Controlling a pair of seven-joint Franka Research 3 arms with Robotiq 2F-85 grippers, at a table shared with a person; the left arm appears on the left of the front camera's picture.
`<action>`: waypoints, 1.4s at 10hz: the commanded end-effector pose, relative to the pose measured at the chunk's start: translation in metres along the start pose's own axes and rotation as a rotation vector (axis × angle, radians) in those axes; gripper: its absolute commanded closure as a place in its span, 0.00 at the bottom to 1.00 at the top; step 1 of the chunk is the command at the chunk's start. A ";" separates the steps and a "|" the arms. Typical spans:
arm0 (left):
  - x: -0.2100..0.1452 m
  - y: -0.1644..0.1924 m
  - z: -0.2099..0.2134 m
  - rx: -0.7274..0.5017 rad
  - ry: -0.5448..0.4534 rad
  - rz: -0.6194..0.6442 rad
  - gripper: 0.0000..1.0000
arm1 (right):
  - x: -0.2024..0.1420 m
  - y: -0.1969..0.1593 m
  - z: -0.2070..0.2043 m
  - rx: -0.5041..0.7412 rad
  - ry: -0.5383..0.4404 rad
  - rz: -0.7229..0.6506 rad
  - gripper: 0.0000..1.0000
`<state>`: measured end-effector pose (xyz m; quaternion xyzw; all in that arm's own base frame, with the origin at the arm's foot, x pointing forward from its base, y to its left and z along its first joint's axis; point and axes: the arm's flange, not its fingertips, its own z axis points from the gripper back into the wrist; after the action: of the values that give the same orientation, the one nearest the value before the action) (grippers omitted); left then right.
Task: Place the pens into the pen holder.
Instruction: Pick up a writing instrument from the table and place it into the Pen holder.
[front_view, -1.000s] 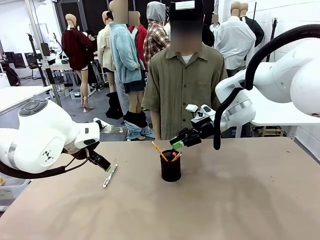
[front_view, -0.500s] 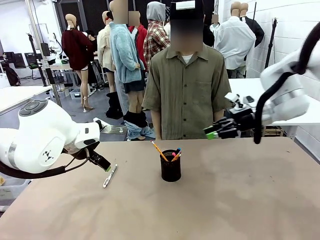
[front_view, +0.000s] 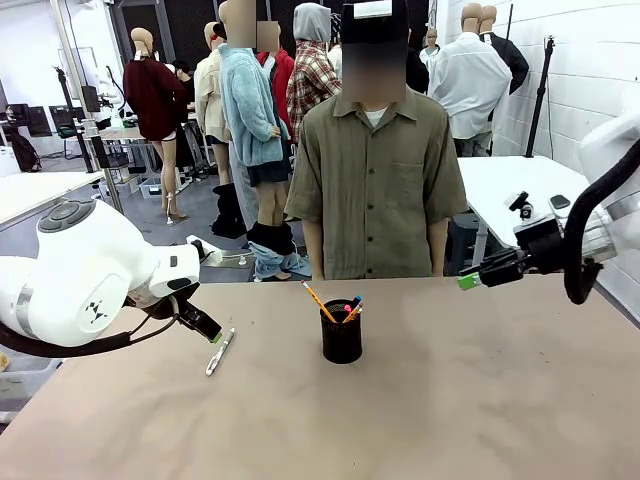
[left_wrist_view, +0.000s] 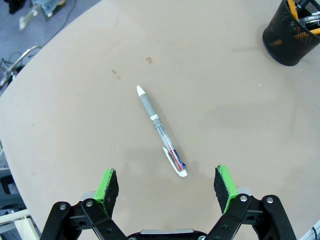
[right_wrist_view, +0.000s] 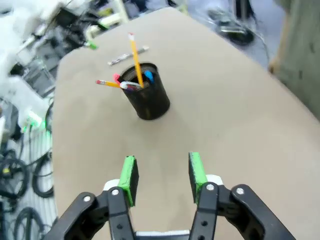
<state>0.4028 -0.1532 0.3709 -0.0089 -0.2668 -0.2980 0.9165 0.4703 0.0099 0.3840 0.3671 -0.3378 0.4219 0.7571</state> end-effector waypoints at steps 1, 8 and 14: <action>-0.001 0.002 0.001 -0.001 -0.001 0.005 0.00 | 0.008 0.016 0.021 -0.091 0.112 -0.257 0.26; 0.000 0.000 0.000 0.000 0.000 0.000 0.00 | 0.033 0.059 0.043 -0.408 0.495 -0.305 0.12; 0.071 0.025 -0.044 -0.193 0.281 0.076 0.00 | 0.024 0.045 0.066 -0.352 0.426 -0.312 0.12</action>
<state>0.4630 -0.1834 0.3730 -0.0625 -0.1268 -0.2916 0.9461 0.4264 -0.0217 0.4520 0.1778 -0.1763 0.2951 0.9221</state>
